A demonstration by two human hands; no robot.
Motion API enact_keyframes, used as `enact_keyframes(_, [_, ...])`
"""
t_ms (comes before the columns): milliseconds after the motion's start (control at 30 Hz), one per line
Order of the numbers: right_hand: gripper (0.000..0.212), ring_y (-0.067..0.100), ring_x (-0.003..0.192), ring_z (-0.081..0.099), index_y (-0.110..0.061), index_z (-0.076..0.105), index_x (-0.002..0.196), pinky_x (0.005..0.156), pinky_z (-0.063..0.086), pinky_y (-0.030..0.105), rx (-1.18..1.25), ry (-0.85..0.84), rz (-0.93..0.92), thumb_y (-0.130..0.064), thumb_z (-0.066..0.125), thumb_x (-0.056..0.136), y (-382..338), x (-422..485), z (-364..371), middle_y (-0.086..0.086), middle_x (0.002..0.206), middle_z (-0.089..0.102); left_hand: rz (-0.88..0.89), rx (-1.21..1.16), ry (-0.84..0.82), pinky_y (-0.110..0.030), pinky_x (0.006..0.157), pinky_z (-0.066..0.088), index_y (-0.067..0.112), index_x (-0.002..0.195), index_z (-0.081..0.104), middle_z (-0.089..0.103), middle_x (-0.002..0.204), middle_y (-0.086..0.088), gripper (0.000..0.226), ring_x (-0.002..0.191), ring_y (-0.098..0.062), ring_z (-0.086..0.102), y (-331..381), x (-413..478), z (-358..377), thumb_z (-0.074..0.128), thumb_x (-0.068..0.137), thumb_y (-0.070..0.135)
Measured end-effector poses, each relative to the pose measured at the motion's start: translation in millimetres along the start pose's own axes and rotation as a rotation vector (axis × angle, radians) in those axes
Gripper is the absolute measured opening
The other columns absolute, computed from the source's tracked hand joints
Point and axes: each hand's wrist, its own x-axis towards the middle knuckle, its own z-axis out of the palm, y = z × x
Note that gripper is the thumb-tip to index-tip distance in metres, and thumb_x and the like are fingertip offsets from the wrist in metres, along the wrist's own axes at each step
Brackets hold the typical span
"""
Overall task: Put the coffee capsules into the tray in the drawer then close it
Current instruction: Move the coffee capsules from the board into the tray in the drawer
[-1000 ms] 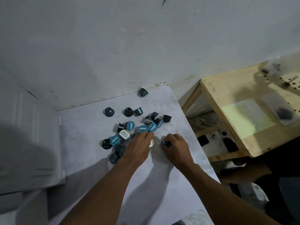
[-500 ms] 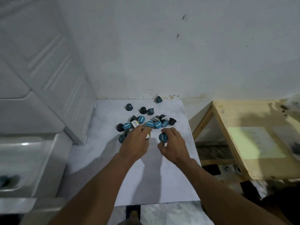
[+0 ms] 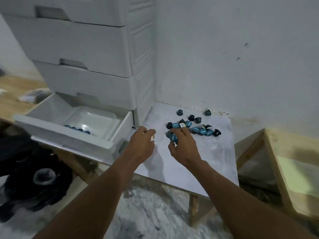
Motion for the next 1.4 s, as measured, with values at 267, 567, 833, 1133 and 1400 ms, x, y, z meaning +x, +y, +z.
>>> enact_keyframes(267, [0.04,0.025,0.099,0.059,-0.016,0.055,0.125,0.086,0.048,0.027,0.082,0.061,-0.142,-0.017,0.063,0.086,-122,16,54,0.009,0.118,0.053,-0.055,0.003,0.123,-0.027,0.093,0.04,0.018,0.13,0.053,0.051,0.127,-0.009,0.039,0.111,-0.024,0.053,-99,-33,-82,0.055,0.091,0.016])
enact_keyframes(567, [0.041,0.025,0.101,0.057,-0.015,0.053,0.126,0.084,0.042,0.022,0.103,0.111,-0.1,-0.014,0.063,0.085,-236,29,137,0.011,0.12,0.054,-0.054,0.013,0.073,-0.029,0.102,0.036,0.017,0.137,0.043,0.052,0.133,-0.008,0.051,0.12,-0.022,0.05,-223,-48,-150,0.061,0.09,0.02])
enact_keyframes(833, [0.039,0.026,0.101,0.057,-0.014,0.055,0.122,0.087,0.048,0.026,0.08,0.108,-0.027,-0.013,0.064,0.085,-252,67,170,0.013,0.12,0.052,-0.009,-0.02,0.025,-0.029,0.102,0.036,0.019,0.135,0.047,0.053,0.134,-0.007,0.05,0.119,-0.022,0.051,-269,-5,-155,0.064,0.088,0.018])
enact_keyframes(1133, [0.043,0.025,0.104,0.054,-0.013,0.052,0.125,0.089,0.042,0.03,0.015,-0.021,0.022,-0.015,0.064,0.084,-224,151,212,0.011,0.119,0.056,-0.055,0.01,-0.02,-0.03,0.096,0.04,0.018,0.128,0.053,0.057,0.124,-0.011,0.043,0.111,-0.025,0.053,-299,80,-137,0.065,0.087,0.02])
enact_keyframes(1400, [0.042,0.028,0.106,0.054,-0.016,0.054,0.12,0.099,0.043,0.042,-0.013,-0.175,0.136,-0.017,0.066,0.08,-201,182,241,0.01,0.117,0.057,-0.012,-0.028,-0.177,-0.03,0.092,0.044,0.02,0.123,0.058,0.063,0.115,-0.01,0.039,0.103,-0.024,0.058,-325,131,-104,0.066,0.086,0.028])
